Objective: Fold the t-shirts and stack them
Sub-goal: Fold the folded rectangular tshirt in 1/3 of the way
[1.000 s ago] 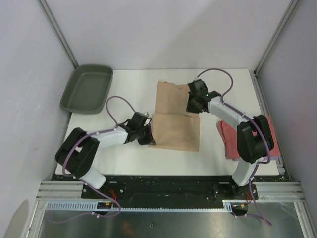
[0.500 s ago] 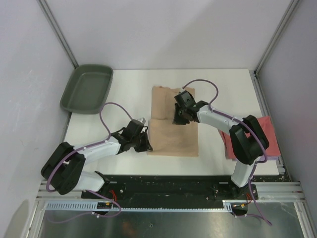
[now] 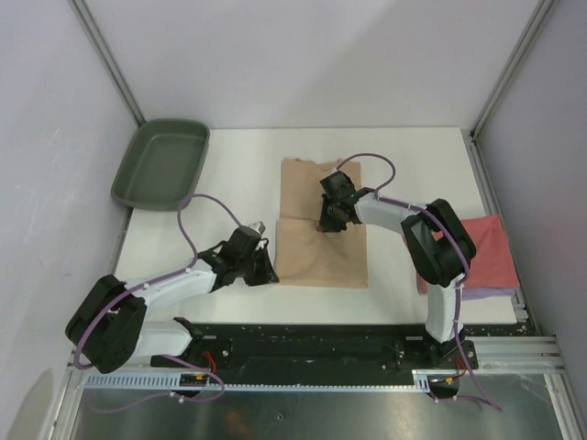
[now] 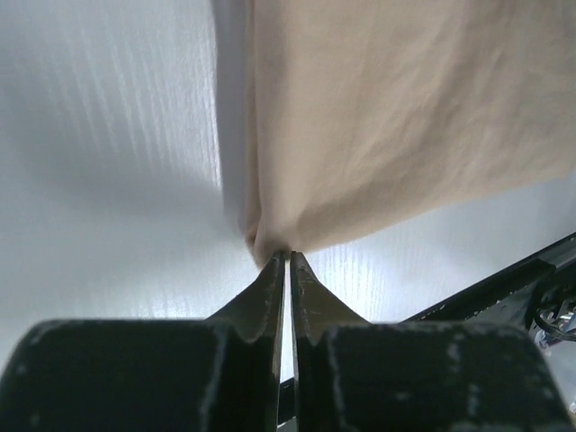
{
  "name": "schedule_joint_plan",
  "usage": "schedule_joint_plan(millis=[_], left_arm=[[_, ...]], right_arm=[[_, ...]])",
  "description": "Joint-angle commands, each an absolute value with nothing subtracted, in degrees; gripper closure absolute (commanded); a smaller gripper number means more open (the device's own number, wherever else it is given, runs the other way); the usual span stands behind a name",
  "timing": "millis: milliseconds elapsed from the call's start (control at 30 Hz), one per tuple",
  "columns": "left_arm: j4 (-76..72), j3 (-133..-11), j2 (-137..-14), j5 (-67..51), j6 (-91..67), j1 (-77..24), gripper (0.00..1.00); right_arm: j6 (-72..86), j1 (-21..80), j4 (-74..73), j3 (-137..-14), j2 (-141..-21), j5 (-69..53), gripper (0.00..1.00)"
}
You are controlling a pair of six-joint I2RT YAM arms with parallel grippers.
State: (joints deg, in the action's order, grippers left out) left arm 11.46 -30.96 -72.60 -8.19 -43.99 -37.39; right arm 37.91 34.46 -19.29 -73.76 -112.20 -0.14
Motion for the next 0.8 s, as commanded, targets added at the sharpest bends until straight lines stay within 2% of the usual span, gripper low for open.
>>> schedule_joint_plan(millis=[0, 167, 333, 433, 767], left_arm=[[12.92, -29.7, -69.1, -8.29, -42.95, -37.35, 0.9], [13.26, -30.01, -68.74, -8.62, -42.47, -36.78, 0.87], [13.46, -29.31, -68.64, -8.6, -42.34, -36.11, 0.77], [13.47, -29.21, -68.64, -9.71, -42.33, -35.51, 0.75], [13.52, -29.77, -68.62, -13.03, -41.11, -34.56, 0.72]], right_arm=[[38.21, 33.95, -19.42, -76.3, -114.64, 0.7, 0.79], [37.79, 33.77, -20.96, -76.44, -110.42, 0.94, 0.78], [37.42, 33.25, -25.66, -76.51, -102.68, 1.84, 0.77], [37.33, 33.35, -29.12, -75.1, -97.73, 2.66, 0.76], [42.75, 32.8, -31.91, -49.29, -74.42, -1.51, 0.74]])
